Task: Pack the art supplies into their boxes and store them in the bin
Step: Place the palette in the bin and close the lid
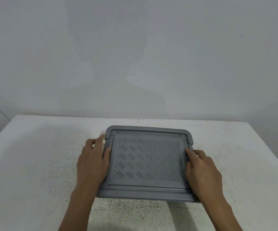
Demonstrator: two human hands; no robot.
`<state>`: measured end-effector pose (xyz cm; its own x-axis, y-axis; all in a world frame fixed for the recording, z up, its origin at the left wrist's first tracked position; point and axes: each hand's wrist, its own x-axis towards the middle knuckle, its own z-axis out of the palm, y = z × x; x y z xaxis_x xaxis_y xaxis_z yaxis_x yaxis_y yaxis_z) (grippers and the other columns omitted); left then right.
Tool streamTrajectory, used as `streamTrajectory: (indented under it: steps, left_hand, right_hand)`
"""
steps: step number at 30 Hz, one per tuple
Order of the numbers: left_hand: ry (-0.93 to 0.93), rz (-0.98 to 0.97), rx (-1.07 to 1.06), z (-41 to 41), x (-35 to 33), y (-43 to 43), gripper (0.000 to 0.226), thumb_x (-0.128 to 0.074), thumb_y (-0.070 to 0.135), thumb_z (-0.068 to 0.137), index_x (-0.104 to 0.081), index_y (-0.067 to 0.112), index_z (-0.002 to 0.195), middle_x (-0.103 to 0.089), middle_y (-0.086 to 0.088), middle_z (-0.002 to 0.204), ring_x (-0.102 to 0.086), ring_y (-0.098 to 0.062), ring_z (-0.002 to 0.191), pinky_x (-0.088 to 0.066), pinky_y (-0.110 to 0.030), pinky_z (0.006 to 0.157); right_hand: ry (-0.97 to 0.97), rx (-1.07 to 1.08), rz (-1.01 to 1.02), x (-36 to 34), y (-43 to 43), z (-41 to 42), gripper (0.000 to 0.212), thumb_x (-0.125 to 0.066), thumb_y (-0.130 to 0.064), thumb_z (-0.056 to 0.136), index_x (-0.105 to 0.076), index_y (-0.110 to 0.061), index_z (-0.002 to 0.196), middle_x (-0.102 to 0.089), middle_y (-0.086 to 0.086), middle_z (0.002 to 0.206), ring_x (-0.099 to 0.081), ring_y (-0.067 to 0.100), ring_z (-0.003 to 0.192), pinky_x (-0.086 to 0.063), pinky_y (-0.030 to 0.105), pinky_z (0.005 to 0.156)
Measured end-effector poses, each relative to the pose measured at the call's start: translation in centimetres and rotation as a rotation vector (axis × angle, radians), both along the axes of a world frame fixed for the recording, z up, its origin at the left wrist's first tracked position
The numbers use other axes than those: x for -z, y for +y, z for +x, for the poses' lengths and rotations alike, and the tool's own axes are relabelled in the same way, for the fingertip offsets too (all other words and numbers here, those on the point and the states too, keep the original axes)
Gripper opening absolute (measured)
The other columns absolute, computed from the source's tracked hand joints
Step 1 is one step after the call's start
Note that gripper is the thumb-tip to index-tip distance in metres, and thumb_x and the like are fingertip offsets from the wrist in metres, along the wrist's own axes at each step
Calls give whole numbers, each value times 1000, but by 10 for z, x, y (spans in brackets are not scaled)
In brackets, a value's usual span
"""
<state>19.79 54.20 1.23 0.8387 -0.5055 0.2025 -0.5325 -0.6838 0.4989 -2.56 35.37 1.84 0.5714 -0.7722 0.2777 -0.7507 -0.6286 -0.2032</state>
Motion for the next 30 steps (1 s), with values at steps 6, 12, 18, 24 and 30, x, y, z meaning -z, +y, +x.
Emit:
streamTrajectory:
  steps: [6,12,18,24,30]
  left_hand:
    - [-10,102,45,2,-2,-3,46,-48,26,101,-44,19,146,-48,-7,136,-50,-26,114,-47,-41,86]
    - [-54,134,53,3,-2,-8,41,-53,17,93,-54,11,134,-56,-13,121,-55,-28,98,-49,-42,75]
    - [-54,249,14,-1,-4,-23,32,-50,19,91,-47,6,120,-56,-12,109,-50,-28,93,-46,-42,77]
    - [-39,220,26,1,-7,-29,22,-46,19,93,-42,9,113,-52,-5,94,-44,-22,88,-40,-35,75]
    - [-46,108,50,9,-7,-33,16,-49,12,90,-35,12,99,-51,-6,84,-45,-23,79,-36,-34,67]
  right_hand:
    - [-26,1,-8,4,-1,-2,30,-67,-3,82,-70,-9,111,-69,12,104,-63,33,76,-42,29,49]
    - [-73,4,-2,8,0,-1,33,-66,-1,83,-69,-9,114,-68,12,104,-62,33,78,-39,28,50]
    - [-107,-24,-29,14,-3,-3,35,-69,3,79,-69,-7,113,-68,14,99,-60,33,71,-46,33,48]
    - [-134,-29,-36,16,-8,2,34,-71,7,75,-71,-3,108,-69,16,92,-61,35,66,-51,39,52]
    - [-159,-48,32,14,-12,9,31,-64,8,82,-69,1,112,-66,18,94,-60,35,74,-48,36,60]
